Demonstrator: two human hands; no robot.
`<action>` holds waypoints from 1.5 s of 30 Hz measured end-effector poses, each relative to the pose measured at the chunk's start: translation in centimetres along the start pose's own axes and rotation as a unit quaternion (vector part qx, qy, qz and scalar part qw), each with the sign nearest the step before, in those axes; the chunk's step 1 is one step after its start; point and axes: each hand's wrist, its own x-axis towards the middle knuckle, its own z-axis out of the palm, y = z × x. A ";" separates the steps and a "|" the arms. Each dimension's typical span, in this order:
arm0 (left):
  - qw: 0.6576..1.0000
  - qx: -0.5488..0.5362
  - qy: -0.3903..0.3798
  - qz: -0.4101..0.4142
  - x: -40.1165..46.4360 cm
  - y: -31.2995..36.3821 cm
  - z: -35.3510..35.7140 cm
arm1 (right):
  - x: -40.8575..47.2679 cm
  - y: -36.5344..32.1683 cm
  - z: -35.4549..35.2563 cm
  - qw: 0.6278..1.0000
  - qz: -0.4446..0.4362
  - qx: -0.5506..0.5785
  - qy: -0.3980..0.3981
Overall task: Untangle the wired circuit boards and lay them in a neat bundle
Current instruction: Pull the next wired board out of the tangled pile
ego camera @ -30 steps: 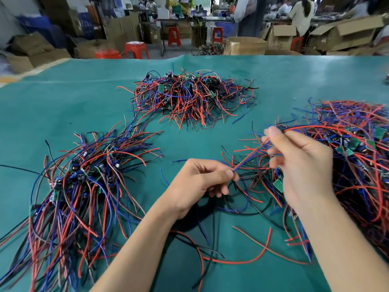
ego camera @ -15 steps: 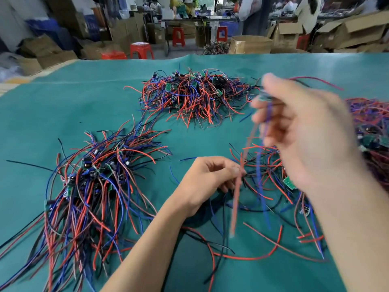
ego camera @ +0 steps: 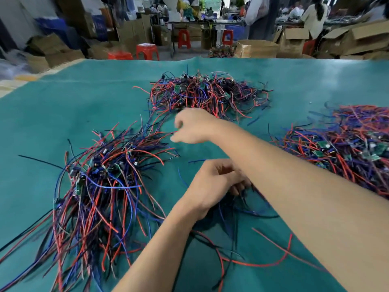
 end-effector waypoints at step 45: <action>0.994 -0.095 0.027 -0.037 0.2 0.2 -0.1 | -3.9 8.1 -0.2 0.890 0.287 0.283 0.213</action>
